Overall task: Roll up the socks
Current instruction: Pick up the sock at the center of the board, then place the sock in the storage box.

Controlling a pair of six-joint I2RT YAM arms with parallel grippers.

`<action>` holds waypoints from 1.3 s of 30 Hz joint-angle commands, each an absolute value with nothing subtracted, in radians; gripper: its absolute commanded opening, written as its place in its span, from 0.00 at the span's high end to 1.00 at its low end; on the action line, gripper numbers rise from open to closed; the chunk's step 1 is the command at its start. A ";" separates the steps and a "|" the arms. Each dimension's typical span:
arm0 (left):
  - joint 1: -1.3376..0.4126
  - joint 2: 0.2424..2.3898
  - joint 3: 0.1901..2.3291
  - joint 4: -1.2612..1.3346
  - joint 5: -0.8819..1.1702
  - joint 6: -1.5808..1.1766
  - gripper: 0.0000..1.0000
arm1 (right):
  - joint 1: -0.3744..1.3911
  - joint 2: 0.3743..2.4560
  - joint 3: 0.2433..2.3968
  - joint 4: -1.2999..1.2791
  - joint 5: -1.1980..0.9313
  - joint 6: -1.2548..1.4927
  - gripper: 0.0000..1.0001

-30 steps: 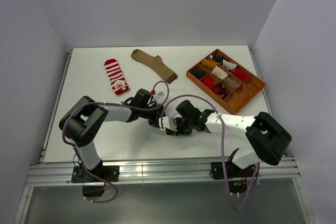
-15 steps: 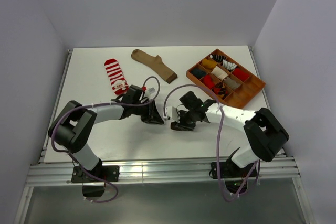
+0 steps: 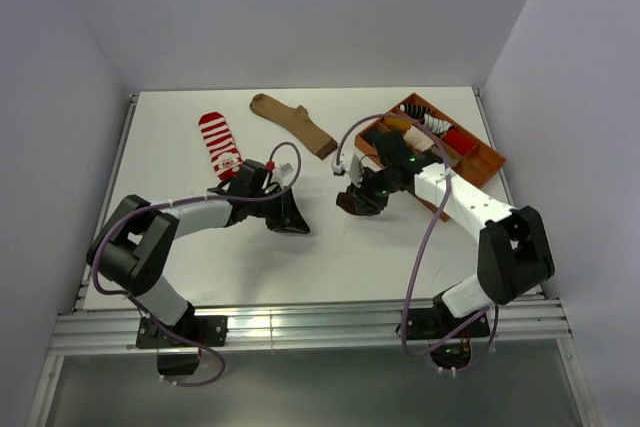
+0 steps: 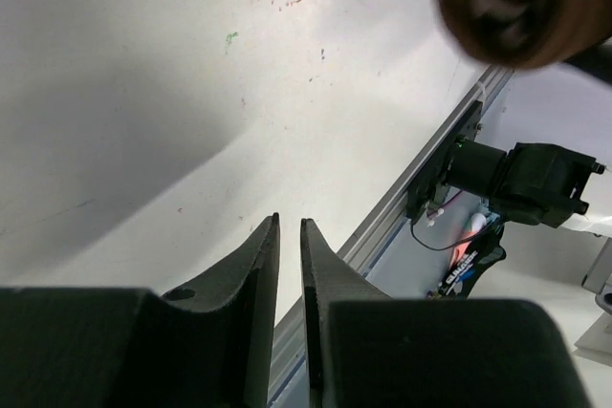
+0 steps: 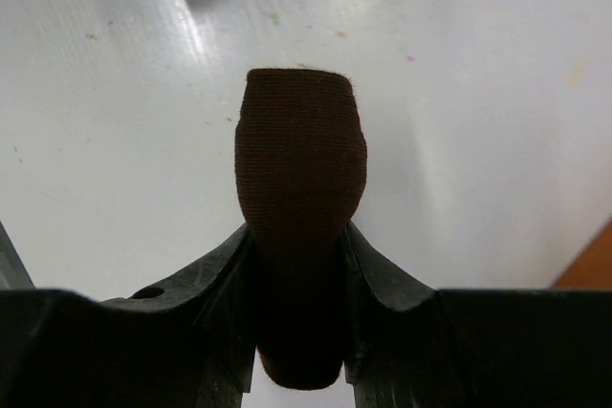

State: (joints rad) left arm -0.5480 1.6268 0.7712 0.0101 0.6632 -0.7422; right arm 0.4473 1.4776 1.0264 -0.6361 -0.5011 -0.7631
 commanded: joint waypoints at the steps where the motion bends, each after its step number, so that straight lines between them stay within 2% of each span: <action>1: -0.542 1.566 0.775 0.020 0.649 -0.732 0.80 | 0.358 1.427 1.098 -0.709 -0.546 -0.765 1.00; 8: -0.540 1.516 0.784 0.037 0.584 -0.749 0.81 | 0.095 1.387 1.164 -0.753 -0.499 -0.779 1.00; 17: -0.534 1.477 0.769 0.162 0.586 -0.810 0.80 | -0.142 1.408 1.140 -0.594 -0.342 -0.753 1.00; 27: -0.535 1.494 0.802 0.169 0.598 -0.792 0.80 | -0.179 1.385 0.967 -0.351 -0.152 -0.767 1.00; 39: -0.534 1.519 0.796 0.179 0.604 -0.793 0.80 | -0.187 1.381 0.827 -0.230 -0.106 -0.827 1.00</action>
State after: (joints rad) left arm -0.5369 1.5101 0.7723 0.1383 0.5873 -0.7910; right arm -0.1802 1.4052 0.8467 -0.3161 -0.1318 -0.7925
